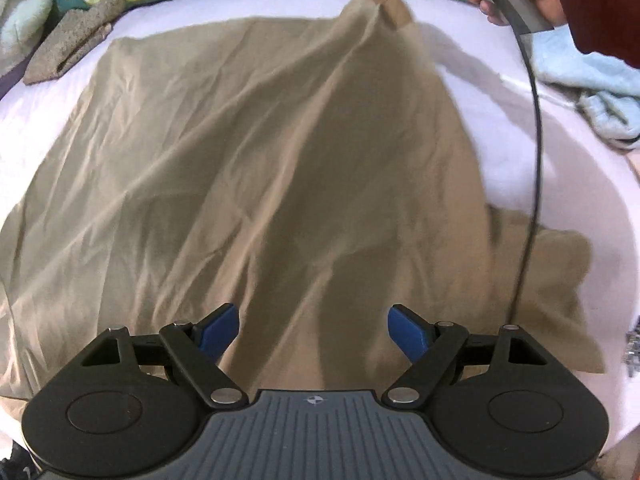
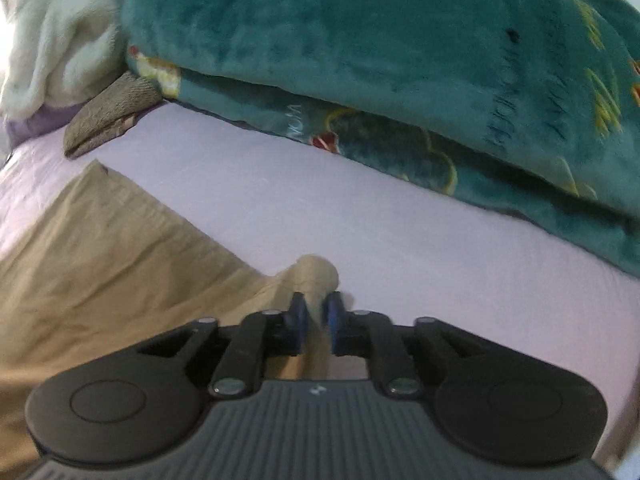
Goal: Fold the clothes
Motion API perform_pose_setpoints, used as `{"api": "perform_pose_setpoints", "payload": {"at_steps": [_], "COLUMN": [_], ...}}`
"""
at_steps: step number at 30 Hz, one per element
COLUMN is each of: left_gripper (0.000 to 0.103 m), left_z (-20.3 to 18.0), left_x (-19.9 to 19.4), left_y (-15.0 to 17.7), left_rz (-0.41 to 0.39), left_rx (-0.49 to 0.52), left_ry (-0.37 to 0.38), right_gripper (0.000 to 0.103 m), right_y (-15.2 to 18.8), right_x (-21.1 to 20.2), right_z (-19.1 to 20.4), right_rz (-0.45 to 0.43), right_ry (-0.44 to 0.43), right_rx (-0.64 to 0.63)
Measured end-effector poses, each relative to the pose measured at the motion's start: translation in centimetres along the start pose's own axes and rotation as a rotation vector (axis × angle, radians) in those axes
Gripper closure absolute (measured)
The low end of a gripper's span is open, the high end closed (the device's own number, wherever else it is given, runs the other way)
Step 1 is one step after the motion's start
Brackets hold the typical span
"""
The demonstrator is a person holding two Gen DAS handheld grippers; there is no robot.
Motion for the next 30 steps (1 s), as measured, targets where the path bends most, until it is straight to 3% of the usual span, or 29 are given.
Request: {"api": "perform_pose_setpoints", "payload": {"at_steps": [2,7,10,13,16,18,20,24,25,26,27,28,30], "left_gripper": [0.020,0.020,0.013,0.011,0.011,0.011,0.011,0.011,0.011,0.011,0.011,0.011,0.011], "left_z": [-0.4,-0.4,-0.3,0.3,0.9,1.1,1.3,1.5,1.4,1.4,1.5,1.5,1.8], "left_x": [-1.6,-8.0,-11.5,-11.3,-9.8,-8.7,-7.9,-6.1,-5.7,-5.6,-5.5,-5.5,-6.0], "left_y": [-0.4,-0.5,1.3,4.7,7.8,9.5,10.7,11.6,11.6,11.5,11.4,11.3,11.2], "left_rz": [-0.012,-0.045,-0.056,-0.026,-0.014,0.001,0.008,0.009,0.008,0.004,0.000,-0.003,0.001], "left_rx": [-0.004,-0.034,-0.019,0.012,0.046,0.079,0.101,0.134,0.135,0.127,0.118,0.110,0.099], "left_ry": [0.022,0.095,0.114,0.102,0.100,0.101,0.102,0.076,0.065,0.053,0.041,0.031,0.013], "right_gripper": [0.051,0.042,0.031,0.029,0.029,0.029,0.029,0.029,0.031,0.046,0.081,0.092,0.096], "right_y": [-0.4,1.5,8.2,17.0,26.1,29.5,31.4,32.1,31.7,31.5,31.4,31.3,31.1], "right_x": [-3.4,-12.3,-16.7,-20.1,-21.5,-22.0,-21.6,-18.6,-18.3,-18.1,-18.0,-18.1,-18.7], "right_z": [-0.1,1.7,5.1,9.3,12.4,13.2,13.4,14.2,14.4,14.6,14.9,14.9,14.6], "right_rz": [-0.043,-0.037,0.029,0.125,0.226,0.229,0.220,0.230,0.212,0.201,0.198,0.194,0.185], "right_ry": [0.002,-0.028,-0.025,-0.025,-0.006,0.033,0.055,0.010,-0.008,-0.024,-0.036,-0.047,-0.065], "right_rx": [0.013,0.056,0.089,0.164,0.319,0.350,0.365,0.332,0.326,0.310,0.286,0.272,0.265]}}
Point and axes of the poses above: each gripper's, at about its wrist camera, not at the fingertips, and x roughly the way its jaws point, z to its left, y to its underside, the point moved 10 cm from there along x, roughly the way its jaws point, and after that the axes turned 1 degree about -z, right-handed, at the moved point
